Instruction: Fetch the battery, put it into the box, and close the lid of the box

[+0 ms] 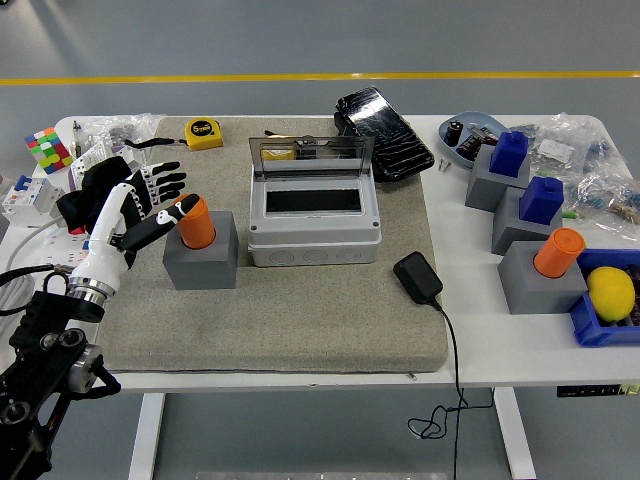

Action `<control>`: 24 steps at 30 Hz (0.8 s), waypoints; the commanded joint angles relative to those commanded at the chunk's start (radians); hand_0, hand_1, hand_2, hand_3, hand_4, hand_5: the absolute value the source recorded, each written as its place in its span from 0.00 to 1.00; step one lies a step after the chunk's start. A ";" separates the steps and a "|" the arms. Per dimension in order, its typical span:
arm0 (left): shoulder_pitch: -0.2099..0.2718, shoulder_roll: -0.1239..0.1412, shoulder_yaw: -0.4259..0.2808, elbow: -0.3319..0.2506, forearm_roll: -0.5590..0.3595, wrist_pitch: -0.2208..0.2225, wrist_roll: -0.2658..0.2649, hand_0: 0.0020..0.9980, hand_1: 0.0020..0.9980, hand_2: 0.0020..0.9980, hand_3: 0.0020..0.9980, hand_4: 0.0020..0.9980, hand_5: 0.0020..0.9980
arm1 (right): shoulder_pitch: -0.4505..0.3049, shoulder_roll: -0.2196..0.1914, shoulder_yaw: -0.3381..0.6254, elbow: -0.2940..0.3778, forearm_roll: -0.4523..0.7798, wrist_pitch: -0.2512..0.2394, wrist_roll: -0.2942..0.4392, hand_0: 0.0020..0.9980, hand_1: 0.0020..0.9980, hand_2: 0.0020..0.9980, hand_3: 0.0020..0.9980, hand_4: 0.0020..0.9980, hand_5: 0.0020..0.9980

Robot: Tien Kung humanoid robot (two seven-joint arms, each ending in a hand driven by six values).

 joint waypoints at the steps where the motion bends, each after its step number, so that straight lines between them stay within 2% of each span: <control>1: -0.001 0.000 0.002 0.002 0.000 0.001 -0.001 0.76 0.78 0.77 0.82 1.00 0.36 | 0.000 0.000 0.000 0.000 0.000 0.000 0.000 0.61 0.66 0.69 0.59 0.99 0.55; 6: -0.012 -0.004 0.025 0.021 0.014 0.013 -0.003 0.76 0.78 0.77 0.82 1.00 0.36 | 0.000 0.000 -0.001 0.000 0.000 0.001 0.000 0.61 0.66 0.69 0.59 0.99 0.55; 7: -0.015 -0.005 0.031 0.025 0.019 0.018 -0.003 0.74 0.74 0.73 0.76 1.00 0.12 | 0.000 0.000 -0.001 0.000 -0.001 0.001 -0.001 0.61 0.66 0.69 0.59 0.99 0.55; 12: -0.027 -0.009 0.051 0.049 0.032 0.035 -0.007 0.74 0.74 0.73 0.76 1.00 0.12 | -0.001 0.001 -0.004 0.000 0.001 0.001 0.000 0.61 0.66 0.69 0.59 0.99 0.55; 13: -0.028 -0.010 0.054 0.052 0.035 0.037 -0.007 0.59 0.62 0.58 0.65 1.00 0.00 | -0.001 0.001 -0.005 0.000 0.001 0.001 0.000 0.61 0.66 0.69 0.59 0.99 0.55; 18: -0.045 -0.017 0.075 0.070 0.031 0.053 -0.019 0.59 0.62 0.58 0.65 1.00 0.00 | 0.001 0.000 -0.004 0.000 0.001 0.001 0.000 0.61 0.66 0.69 0.59 0.99 0.55; 19: -0.047 -0.019 0.078 0.072 0.029 0.055 -0.022 0.42 0.44 0.43 0.47 0.89 0.00 | 0.002 -0.001 -0.005 0.000 0.002 0.001 0.000 0.61 0.66 0.69 0.59 0.99 0.55; 24: -0.062 -0.026 0.089 0.086 0.015 0.063 -0.035 0.42 0.44 0.43 0.47 0.89 0.00 | 0.003 -0.002 -0.007 0.000 0.005 0.001 0.000 0.61 0.66 0.69 0.59 0.99 0.55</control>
